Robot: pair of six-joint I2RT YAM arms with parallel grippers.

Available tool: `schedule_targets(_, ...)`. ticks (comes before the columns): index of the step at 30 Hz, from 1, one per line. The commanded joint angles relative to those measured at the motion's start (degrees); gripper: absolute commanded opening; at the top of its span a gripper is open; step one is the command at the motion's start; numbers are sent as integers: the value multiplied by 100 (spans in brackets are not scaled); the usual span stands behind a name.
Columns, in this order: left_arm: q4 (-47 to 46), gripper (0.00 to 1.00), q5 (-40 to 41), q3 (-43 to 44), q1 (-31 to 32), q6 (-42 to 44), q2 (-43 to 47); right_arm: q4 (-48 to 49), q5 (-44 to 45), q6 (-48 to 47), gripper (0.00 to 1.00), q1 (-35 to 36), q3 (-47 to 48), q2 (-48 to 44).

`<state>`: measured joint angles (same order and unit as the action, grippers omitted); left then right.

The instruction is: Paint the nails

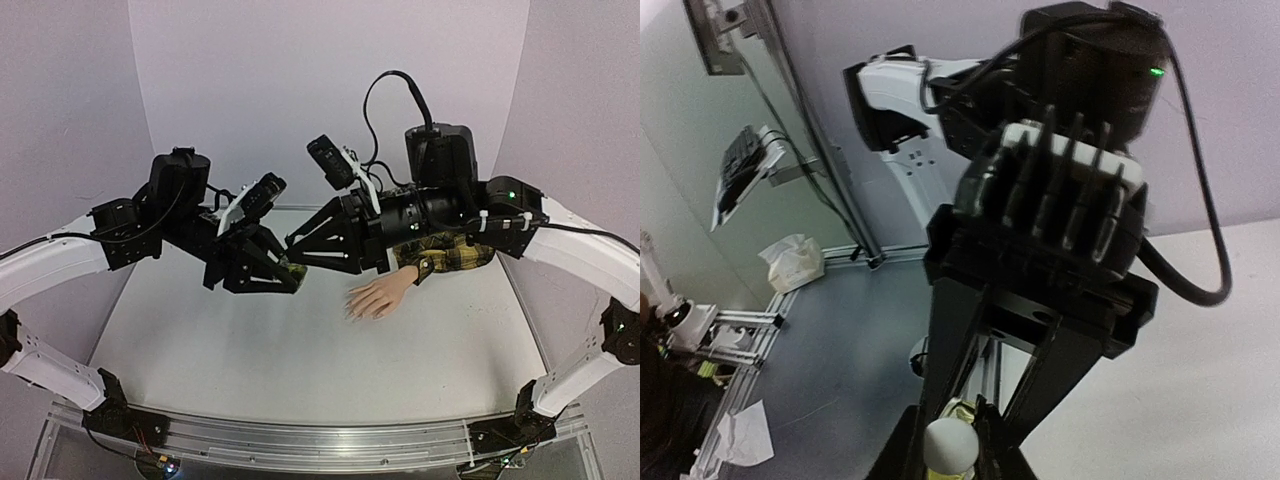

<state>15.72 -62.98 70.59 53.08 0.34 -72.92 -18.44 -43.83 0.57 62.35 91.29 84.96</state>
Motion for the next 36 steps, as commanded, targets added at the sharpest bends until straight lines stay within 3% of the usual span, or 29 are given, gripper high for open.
schedule_targets(1, -679, 0, 2209, 118, -104, 307, 298, -47, 1646, 194, 48, 90, -315, -344)
schedule_targets(3, -1020, 0, 3336, -76, -105, 219, 427, 34, 2440, 335, 66, 93, -397, -424)
schedule_targets(8, -1442, 0, 4356, -284, -88, 219, 473, 387, 3962, 1152, 86, 94, -647, -524)
schedule_targets(12, -1548, 0, 5259, -395, -34, 239, 477, 385, 4757, 1913, 94, 86, -563, -491)
schedule_targets(15, -1586, 0, 5863, -407, -21, 179, 394, 381, 4835, 2508, 84, 96, -340, -305)
schedule_targets(19, -2004, 0, 5928, -600, -6, 34, 384, 283, 4868, 2854, 68, 126, 110, 83)
schedule_targets(27, -1933, 0, 6142, -562, 111, 116, 267, -575, 5143, 2873, 63, 137, 1409, 893)
schedule_targets(36, -1863, 0, 6240, -545, 180, 178, 239, -1179, 5209, 2762, 44, 152, 2287, 1535)
